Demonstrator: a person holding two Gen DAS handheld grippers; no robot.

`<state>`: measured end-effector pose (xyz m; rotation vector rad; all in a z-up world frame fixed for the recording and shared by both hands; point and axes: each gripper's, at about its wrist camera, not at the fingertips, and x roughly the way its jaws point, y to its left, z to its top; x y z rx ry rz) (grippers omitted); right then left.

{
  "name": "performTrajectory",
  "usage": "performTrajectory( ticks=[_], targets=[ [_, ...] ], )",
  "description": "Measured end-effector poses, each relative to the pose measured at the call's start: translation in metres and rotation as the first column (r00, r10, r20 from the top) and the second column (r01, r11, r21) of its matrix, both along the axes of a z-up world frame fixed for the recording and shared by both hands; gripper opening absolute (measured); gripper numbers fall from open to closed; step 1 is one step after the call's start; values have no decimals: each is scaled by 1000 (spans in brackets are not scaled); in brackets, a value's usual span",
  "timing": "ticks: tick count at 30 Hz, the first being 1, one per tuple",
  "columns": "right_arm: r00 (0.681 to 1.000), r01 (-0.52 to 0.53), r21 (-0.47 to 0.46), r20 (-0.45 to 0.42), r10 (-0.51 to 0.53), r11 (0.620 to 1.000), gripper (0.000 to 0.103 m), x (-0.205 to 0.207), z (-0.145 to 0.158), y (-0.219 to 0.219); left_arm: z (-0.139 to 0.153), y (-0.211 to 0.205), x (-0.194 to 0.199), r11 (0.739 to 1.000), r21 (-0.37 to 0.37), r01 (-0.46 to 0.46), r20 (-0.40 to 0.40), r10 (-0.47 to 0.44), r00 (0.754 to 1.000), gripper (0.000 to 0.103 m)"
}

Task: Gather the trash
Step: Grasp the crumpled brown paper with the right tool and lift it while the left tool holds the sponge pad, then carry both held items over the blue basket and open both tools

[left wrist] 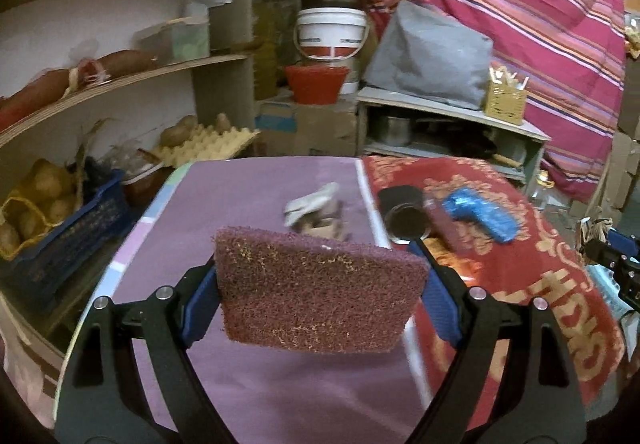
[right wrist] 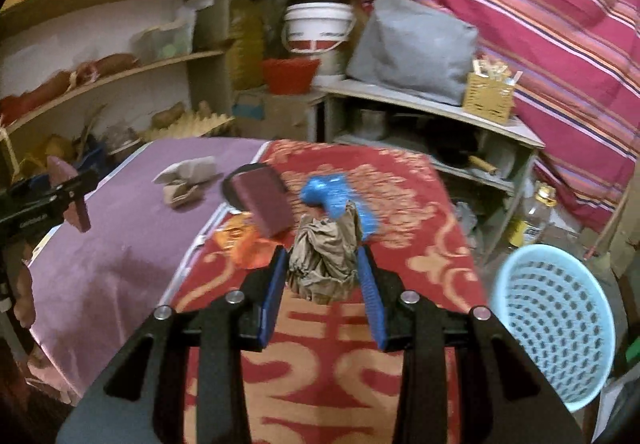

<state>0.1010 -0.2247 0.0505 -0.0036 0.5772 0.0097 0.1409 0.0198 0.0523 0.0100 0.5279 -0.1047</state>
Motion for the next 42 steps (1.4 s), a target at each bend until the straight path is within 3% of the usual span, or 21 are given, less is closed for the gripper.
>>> performTrajectory(
  ticks=[13,28,42],
  targets=[
    [988,151,25,23,-152,988,37,-21,5,-86,5,-96,0,991,-13,133,3,-133,991,84],
    [956,291,81,19,-293,953,37,-51,-3,-177,3,-193,3,974,-30,225,-16,-225,974,84],
    [923,383,126,-26,-383,915,37,-77,-25,-245,-24,-308,-3,928,-14,371,-65,-371,926,84]
  ],
)
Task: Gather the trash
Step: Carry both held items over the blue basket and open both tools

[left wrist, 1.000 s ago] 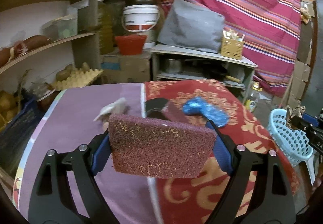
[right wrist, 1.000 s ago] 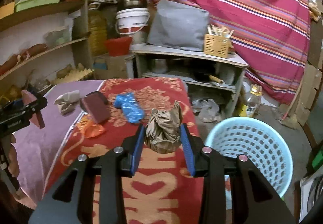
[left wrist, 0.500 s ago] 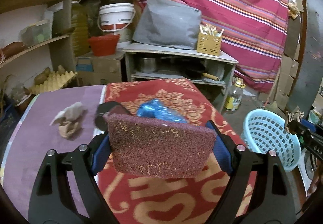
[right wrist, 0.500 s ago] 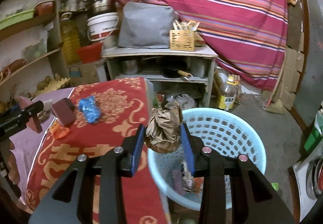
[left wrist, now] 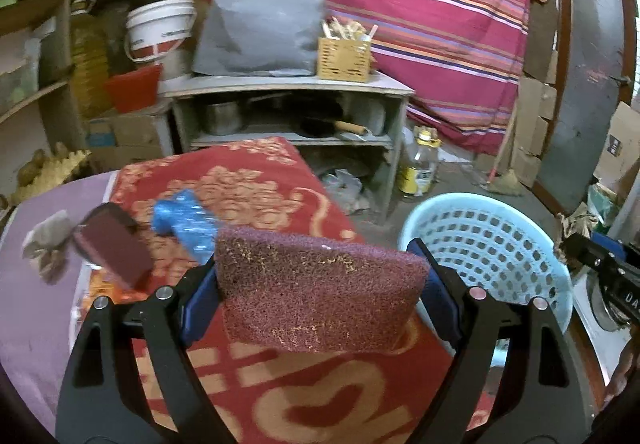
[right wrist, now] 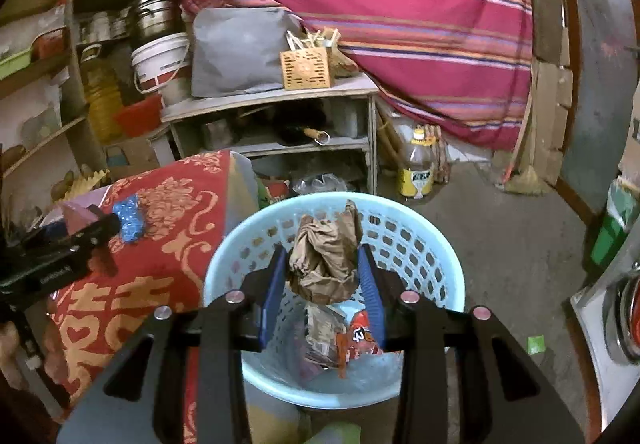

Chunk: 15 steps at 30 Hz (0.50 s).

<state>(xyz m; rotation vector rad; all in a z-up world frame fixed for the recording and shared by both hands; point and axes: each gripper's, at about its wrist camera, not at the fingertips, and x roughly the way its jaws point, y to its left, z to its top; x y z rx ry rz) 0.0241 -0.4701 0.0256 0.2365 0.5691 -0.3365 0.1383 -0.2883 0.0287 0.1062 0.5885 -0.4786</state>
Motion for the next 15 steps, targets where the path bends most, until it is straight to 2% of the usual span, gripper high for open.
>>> performTrajectory(
  ticks=[5,15],
  targets=[
    [999,33,-6,-21,-33,999,37,-2,-9,-18,-8,-35,2,999,-7,44,-19,-45,999,84],
    [997,73,19,-35,-72,997,37,-11,-21,-43,-19,-92,8,992,-65,112,-83,-117,990,84]
  ],
)
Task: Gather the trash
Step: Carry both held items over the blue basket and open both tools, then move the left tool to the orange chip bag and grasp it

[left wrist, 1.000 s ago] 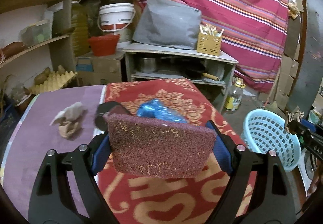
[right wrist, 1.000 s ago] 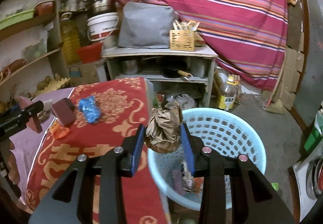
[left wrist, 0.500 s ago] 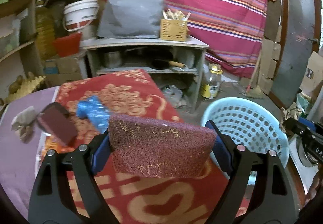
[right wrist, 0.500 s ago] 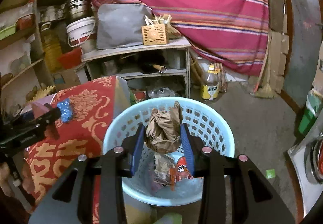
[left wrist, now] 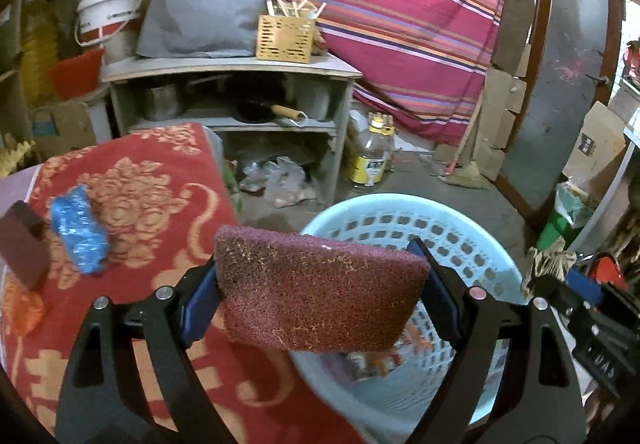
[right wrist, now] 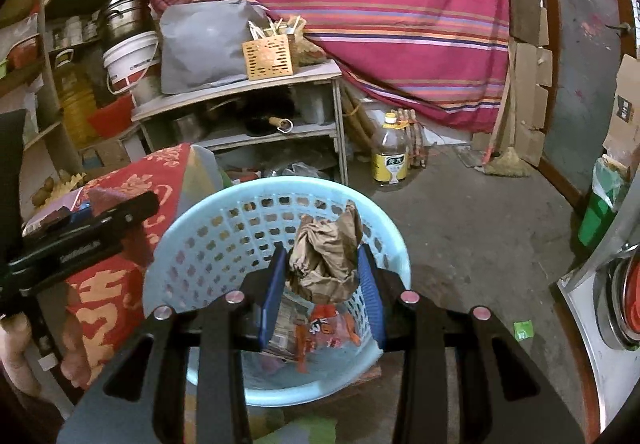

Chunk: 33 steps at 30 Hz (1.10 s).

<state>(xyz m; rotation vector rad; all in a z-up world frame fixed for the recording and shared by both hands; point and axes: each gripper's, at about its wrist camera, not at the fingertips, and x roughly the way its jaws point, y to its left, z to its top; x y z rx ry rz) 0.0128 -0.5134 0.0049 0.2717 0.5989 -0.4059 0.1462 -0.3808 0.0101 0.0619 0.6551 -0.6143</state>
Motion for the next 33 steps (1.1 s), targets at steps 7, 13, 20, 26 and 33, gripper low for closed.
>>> performTrajectory(
  ticks=[7,13,20,26,33],
  targets=[
    [1000,11,17,-2,-11,1000,37,-2,-4,-10,-6,-23,-2,999,28,29,-2,-29,1000,86],
    [1000,9,20,-3,-9,1000,37,-1,-6,-11,-2,-19,-3,999,14,37,-8,-37,999,93],
    [999,-31,19,14,31,999,38,13,-2,0,8,17,-4,999,27,-45,32,44,999,96],
    [999,-29,-60,18,30,998,78,27,5,23,14,60,-2,993,39,-115,43,113,993,97],
    [998,-32,-70,44,35,997,87,32,20,48,23,114,-2,981,61,-184,77,180,981,97]
  ],
)
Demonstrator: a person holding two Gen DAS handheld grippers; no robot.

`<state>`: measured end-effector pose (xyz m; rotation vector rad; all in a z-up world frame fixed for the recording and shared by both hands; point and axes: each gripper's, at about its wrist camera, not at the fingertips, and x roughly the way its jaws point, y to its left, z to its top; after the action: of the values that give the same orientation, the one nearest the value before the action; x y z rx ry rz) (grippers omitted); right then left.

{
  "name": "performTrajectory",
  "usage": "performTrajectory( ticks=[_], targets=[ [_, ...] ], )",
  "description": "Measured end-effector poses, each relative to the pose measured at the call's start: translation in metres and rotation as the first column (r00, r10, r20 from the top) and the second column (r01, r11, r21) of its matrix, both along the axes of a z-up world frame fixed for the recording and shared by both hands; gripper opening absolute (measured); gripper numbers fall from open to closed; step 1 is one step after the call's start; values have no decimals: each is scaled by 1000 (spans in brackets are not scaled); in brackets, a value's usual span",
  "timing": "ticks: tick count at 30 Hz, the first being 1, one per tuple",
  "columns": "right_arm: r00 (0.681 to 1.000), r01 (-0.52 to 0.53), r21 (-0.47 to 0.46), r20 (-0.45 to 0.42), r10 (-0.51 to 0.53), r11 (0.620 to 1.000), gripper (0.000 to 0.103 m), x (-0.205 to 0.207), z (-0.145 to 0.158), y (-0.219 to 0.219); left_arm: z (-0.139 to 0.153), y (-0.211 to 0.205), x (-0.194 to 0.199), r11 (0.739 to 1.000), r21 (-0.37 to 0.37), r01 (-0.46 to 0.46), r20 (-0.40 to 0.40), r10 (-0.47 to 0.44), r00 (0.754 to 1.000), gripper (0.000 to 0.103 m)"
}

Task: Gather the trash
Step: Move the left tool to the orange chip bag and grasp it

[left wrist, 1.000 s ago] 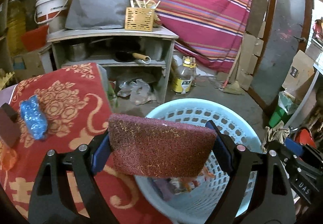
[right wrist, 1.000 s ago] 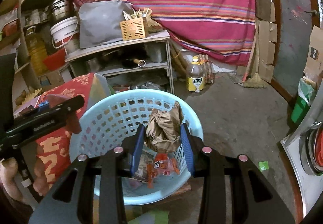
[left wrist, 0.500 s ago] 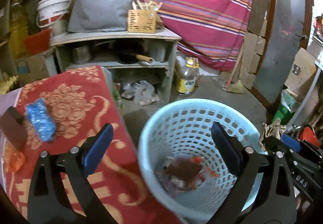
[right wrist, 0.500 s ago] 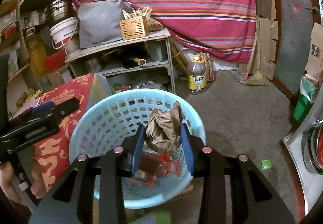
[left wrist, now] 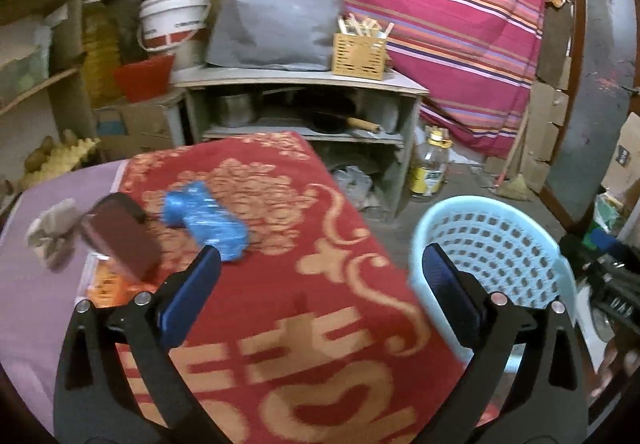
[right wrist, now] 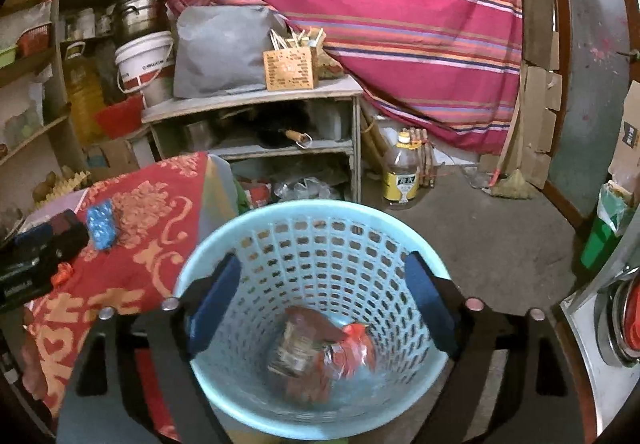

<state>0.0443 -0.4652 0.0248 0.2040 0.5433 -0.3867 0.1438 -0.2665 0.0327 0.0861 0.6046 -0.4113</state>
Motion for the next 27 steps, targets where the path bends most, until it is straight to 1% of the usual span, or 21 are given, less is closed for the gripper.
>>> performTrajectory(
  ticks=[3,7,10,13,16,19,22,24,27],
  targets=[
    [999,-29,-17,15,29,999,92,4,8,23,3,29,0,999,23,-31,11,31,999,97],
    [997,-78,-43,2,79,996,92,17,13,60,2,69,5,995,57,-82,25,80,996,97],
    [991,-131,-35,-9,131,991,92,28,13,86,-6,95,14,989,82,-122,12,121,993,97],
    [988,-153,-49,-31,152,987,92,40,11,107,-16,127,28,985,83,-153,-32,156,987,97],
    [985,-165,-41,-47,163,985,92,51,7,121,-28,149,42,981,82,-176,-83,183,980,97],
    [985,-166,-23,-59,165,986,92,63,2,130,-42,162,56,977,86,-198,-128,207,970,97],
    [985,-157,-8,-76,156,988,92,77,-4,136,-55,173,69,974,84,-209,-175,221,959,94],
    [983,-159,1,-88,158,987,92,86,-7,140,-63,177,77,974,90,-210,-203,224,953,88],
    [981,-165,7,-101,165,986,92,94,-10,146,-74,175,86,976,99,-195,-236,213,948,82]
  ],
)
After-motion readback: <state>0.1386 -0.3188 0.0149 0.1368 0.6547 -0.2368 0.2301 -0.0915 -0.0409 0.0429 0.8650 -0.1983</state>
